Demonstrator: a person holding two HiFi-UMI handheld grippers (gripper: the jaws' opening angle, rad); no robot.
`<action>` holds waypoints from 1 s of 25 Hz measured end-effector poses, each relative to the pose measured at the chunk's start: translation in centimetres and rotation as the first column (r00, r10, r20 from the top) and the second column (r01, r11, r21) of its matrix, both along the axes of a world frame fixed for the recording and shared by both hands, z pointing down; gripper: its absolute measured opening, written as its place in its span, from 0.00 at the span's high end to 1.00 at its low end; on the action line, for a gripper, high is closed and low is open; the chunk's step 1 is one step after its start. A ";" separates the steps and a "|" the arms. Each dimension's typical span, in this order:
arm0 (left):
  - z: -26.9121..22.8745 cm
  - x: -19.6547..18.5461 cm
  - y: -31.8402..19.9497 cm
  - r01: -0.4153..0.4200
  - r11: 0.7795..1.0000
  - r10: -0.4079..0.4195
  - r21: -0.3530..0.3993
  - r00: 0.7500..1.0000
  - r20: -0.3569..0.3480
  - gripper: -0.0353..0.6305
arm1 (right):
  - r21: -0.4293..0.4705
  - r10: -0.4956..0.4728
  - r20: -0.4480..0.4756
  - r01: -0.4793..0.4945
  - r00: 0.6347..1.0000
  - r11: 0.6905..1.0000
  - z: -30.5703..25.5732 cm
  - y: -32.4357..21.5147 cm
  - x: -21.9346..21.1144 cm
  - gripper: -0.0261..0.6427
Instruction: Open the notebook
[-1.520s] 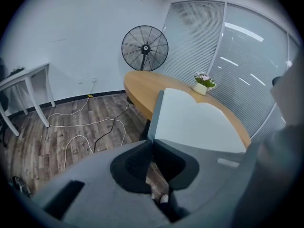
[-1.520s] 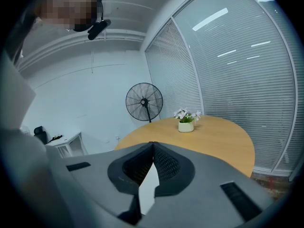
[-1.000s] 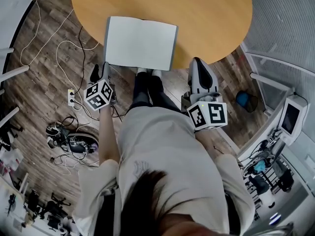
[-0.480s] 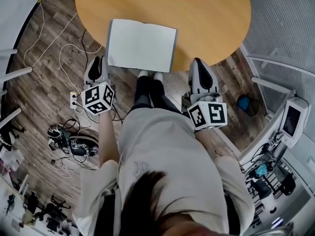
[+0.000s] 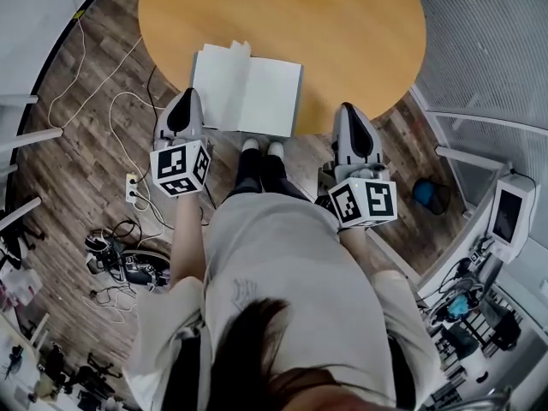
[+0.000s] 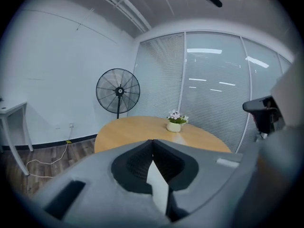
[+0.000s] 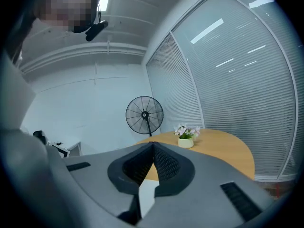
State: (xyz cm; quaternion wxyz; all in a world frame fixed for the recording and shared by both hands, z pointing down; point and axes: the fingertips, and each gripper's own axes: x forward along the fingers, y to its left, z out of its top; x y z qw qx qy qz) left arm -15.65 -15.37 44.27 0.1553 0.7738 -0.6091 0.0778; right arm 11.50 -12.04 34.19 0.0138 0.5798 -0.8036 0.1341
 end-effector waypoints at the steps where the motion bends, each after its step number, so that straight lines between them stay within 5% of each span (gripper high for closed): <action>1: -0.6 0.4 -0.2 -0.009 1.000 0.009 0.012 1.000 0.007 0.92 | 0.009 0.003 0.002 -0.003 1.000 1.000 -0.3 0.0 0.2 0.96; 14: -10.7 5.5 -2.4 -0.100 0.972 0.104 0.212 0.995 -0.007 0.92 | 0.092 0.046 0.016 -0.047 0.999 0.995 -3.8 -0.8 2.4 0.96; 25: -15.8 9.3 -1.9 -0.170 0.935 0.187 0.310 0.982 -0.026 0.92 | 0.152 0.004 0.015 -0.006 1.000 0.988 -7.0 -1.6 1.7 0.96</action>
